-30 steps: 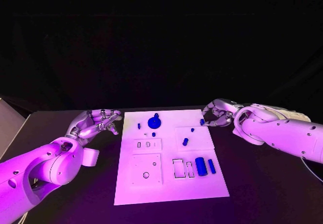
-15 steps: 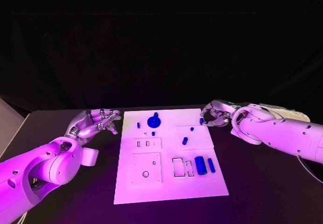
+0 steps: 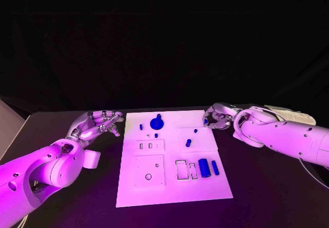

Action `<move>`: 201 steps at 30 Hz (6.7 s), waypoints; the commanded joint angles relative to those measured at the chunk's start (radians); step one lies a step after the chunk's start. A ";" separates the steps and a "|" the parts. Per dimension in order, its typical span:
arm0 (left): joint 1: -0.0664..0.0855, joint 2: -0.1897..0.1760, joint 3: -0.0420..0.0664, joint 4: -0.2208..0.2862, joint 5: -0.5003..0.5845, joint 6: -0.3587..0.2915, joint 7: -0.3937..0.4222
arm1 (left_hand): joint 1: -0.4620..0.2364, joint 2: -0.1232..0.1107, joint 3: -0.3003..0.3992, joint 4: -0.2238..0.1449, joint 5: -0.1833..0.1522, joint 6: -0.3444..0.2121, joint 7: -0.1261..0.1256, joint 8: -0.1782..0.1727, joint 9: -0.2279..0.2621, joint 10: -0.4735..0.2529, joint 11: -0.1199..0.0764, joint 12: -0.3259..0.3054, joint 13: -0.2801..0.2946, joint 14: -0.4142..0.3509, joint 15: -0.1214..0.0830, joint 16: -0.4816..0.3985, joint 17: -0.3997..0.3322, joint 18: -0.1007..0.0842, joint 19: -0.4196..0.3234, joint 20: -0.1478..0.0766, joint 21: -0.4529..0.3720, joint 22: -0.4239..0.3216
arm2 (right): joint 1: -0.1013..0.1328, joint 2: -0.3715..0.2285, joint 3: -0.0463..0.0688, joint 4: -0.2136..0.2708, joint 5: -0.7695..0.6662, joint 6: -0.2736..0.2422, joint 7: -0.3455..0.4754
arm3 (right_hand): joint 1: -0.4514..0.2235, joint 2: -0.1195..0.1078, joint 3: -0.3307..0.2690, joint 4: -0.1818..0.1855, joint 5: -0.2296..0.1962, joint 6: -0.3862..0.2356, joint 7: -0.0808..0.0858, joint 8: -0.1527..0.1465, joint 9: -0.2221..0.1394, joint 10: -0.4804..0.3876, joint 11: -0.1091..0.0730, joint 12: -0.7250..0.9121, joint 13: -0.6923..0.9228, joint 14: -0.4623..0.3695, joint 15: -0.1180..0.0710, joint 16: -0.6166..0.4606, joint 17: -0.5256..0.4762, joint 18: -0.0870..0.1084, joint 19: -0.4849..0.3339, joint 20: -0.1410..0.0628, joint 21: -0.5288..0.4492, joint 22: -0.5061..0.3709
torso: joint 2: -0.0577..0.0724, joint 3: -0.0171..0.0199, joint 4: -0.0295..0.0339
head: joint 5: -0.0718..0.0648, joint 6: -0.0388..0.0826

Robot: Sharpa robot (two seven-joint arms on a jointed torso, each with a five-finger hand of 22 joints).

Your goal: Assemble the parts on the task board

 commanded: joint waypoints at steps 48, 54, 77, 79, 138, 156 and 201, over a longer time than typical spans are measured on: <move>0.000 0.002 0.001 0.000 -0.004 0.016 0.004 | 0.006 -0.007 0.007 0.001 -0.002 -0.005 -0.001 -0.004 0.001 -0.008 0.000 -0.003 0.001 -0.004 0.001 0.002 0.000 0.004 -0.004 0.000 0.004 0.001 | 0.024 0.024 0.000 0.150 -0.078 -0.142 -0.113 | -0.014 0.067 0.175 -0.036 -0.113 0.050 -0.020 0.060 0.027 0.106 -0.028 0.005 0.263 0.103 -0.021 0.004 0.263 -0.012 0.078 -0.022 0.015 0.201 | -0.006 -0.0045 -0.0033 | 0.018 -0.003; 0.000 0.004 0.001 0.000 -0.004 0.016 0.003 | 0.006 -0.007 0.007 0.001 -0.002 -0.005 -0.001 -0.004 0.001 -0.008 0.000 -0.003 0.001 -0.004 0.001 0.002 0.000 0.004 -0.004 0.000 0.004 0.001 | 0.030 0.058 0.000 0.205 -0.087 -0.161 -0.187 | -0.017 0.066 0.178 -0.039 -0.120 0.049 -0.020 0.062 0.029 0.106 -0.028 0.005 0.263 0.103 -0.021 0.004 0.263 -0.012 0.077 -0.022 0.014 0.200 | -0.012 -0.0085 -0.0021 | 0.032 -0.008; 0.000 0.011 0.000 -0.003 -0.003 0.008 -0.014 | 0.005 -0.006 0.009 0.001 -0.002 -0.006 0.000 -0.006 0.003 -0.009 0.000 -0.002 0.001 -0.006 0.002 0.002 0.000 0.004 -0.013 0.002 0.011 0.006 | -0.007 0.199 -0.022 0.368 -0.106 -0.202 -0.508 | -0.017 0.058 0.182 -0.050 -0.117 0.048 -0.020 0.066 0.032 0.106 -0.029 0.005 0.263 0.103 -0.018 0.004 0.263 -0.011 0.076 -0.020 0.009 0.195 | -0.033 -0.0205 -0.0151 | 0.074 -0.044; 0.000 0.012 0.000 -0.003 -0.003 0.008 -0.015 | 0.005 -0.006 0.009 0.001 -0.002 -0.006 0.000 -0.006 0.003 -0.009 0.000 -0.002 0.001 -0.006 0.002 0.002 0.000 0.004 -0.013 0.002 0.011 0.006 | -0.014 0.210 -0.026 0.375 -0.107 -0.198 -0.527 | -0.019 0.057 0.182 -0.050 -0.116 0.048 -0.019 0.066 0.032 0.106 -0.029 0.005 0.263 0.103 -0.018 0.004 0.263 -0.011 0.076 -0.020 0.009 0.195 | -0.033 -0.0206 -0.0151 | 0.074 -0.044; -0.001 0.017 0.000 -0.012 -0.006 0.022 -0.023 | 0.003 -0.006 0.010 0.002 -0.002 -0.005 0.000 -0.006 0.005 -0.009 0.001 -0.001 0.001 -0.006 0.002 0.003 0.000 0.005 -0.018 0.003 0.018 0.010 | -0.096 0.326 -0.037 0.326 -0.290 -0.206 -0.641 | -0.064 0.033 0.182 -0.049 -0.084 0.044 -0.020 0.077 0.038 0.106 -0.029 0.005 0.263 0.103 -0.017 0.004 0.263 -0.009 0.074 -0.019 0.003 0.190 | -0.031 -0.0186 -0.0138 | 0.081 -0.070; -0.001 0.017 0.000 -0.013 -0.007 0.024 -0.024 | 0.003 -0.006 0.010 0.002 -0.002 -0.005 0.000 -0.006 0.005 -0.009 0.001 -0.001 0.001 -0.006 0.002 0.003 0.000 0.005 -0.018 0.003 0.018 0.010 | -0.096 0.333 -0.039 0.315 -0.294 -0.189 -0.645 | -0.082 0.018 0.175 -0.044 -0.082 0.039 -0.020 0.077 0.039 0.106 -0.029 0.005 0.263 0.103 -0.017 0.004 0.263 -0.009 0.074 -0.019 0.002 0.190 | -0.031 -0.0180 -0.0148 | 0.083 -0.076; -0.004 0.028 0.000 -0.032 -0.102 0.034 -0.069 | -0.029 -0.030 -0.022 0.014 -0.002 -0.044 -0.005 -0.029 0.004 0.018 -0.006 0.032 0.019 -0.002 -0.001 0.012 0.002 0.006 -0.036 0.004 0.039 0.023 | -0.097 0.294 -0.040 0.351 -0.288 -0.337 -0.572 | -0.128 -0.011 -0.175 0.073 -0.250 -0.058 0.013 0.020 -0.004 0.080 0.002 -0.022 0.240 0.103 0.010 0.004 0.263 -0.009 0.074 0.006 -0.001 0.192 | -0.033 -0.0159 -0.0161 | 0.084 -0.075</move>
